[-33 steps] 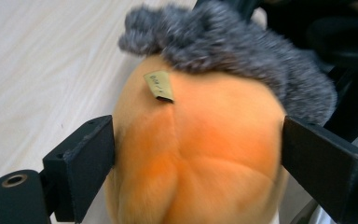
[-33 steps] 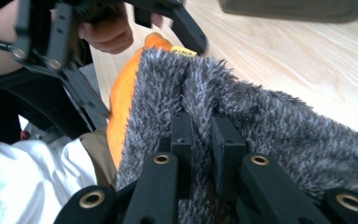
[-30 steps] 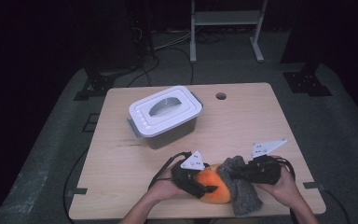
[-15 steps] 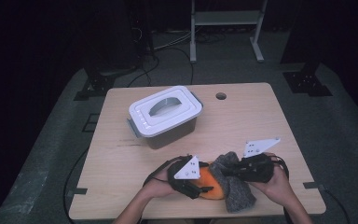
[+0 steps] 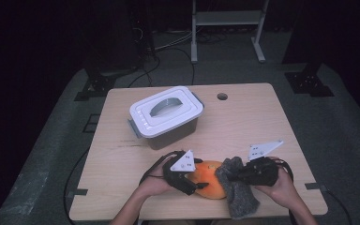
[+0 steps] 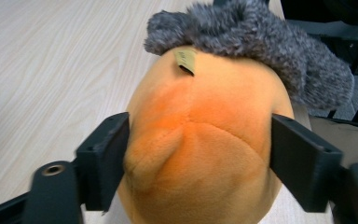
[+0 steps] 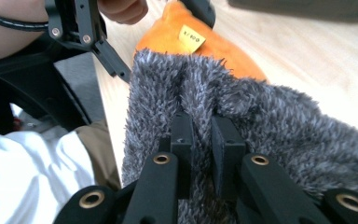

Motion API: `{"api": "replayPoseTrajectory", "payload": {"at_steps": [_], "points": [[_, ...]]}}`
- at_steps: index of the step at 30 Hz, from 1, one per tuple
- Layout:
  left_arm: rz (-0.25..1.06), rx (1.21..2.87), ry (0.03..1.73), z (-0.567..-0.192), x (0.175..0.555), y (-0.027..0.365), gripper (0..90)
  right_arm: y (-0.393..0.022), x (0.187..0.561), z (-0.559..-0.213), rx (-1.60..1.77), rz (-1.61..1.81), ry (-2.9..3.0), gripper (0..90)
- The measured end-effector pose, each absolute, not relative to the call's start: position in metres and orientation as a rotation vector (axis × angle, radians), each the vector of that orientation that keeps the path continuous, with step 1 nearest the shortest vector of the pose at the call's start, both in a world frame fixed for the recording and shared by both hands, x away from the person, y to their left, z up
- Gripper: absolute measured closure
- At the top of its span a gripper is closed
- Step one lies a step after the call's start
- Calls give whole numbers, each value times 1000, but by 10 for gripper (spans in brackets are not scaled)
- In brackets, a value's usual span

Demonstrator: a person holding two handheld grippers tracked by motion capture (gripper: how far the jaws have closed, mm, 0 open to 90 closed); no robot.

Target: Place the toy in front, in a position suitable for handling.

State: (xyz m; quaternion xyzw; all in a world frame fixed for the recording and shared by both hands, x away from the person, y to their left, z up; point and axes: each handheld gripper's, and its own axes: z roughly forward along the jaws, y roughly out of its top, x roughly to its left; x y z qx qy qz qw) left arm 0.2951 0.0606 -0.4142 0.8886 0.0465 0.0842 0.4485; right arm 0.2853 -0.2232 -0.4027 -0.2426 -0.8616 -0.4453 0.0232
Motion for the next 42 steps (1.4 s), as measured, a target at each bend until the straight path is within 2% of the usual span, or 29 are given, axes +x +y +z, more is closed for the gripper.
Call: {"api": "replayPoseTrajectory", "payload": {"at_steps": [6, 18, 24, 33, 39, 42], "points": [[218, 2195, 72, -415, 293, 62, 283, -219, 285, -389, -727, -1461, -2686, 805], [157, 2200, 91, -417, 300, 75, 294, -252, 304, -425, -898, -1362, -2598, 798], [147, 2195, 90, -420, 301, 78, 290, -247, 305, -413, -867, -1485, -2555, 798], [110, 2170, 138, -424, 307, 86, 280, -253, 311, -438, -936, -1303, -2578, 796], [115, 2167, 144, -425, 307, 84, 269, -251, 309, -420, -884, -1473, -2504, 796], [123, 2161, 152, -425, 307, 85, 267, -246, 309, -426, -870, -1421, -2529, 794]]}}
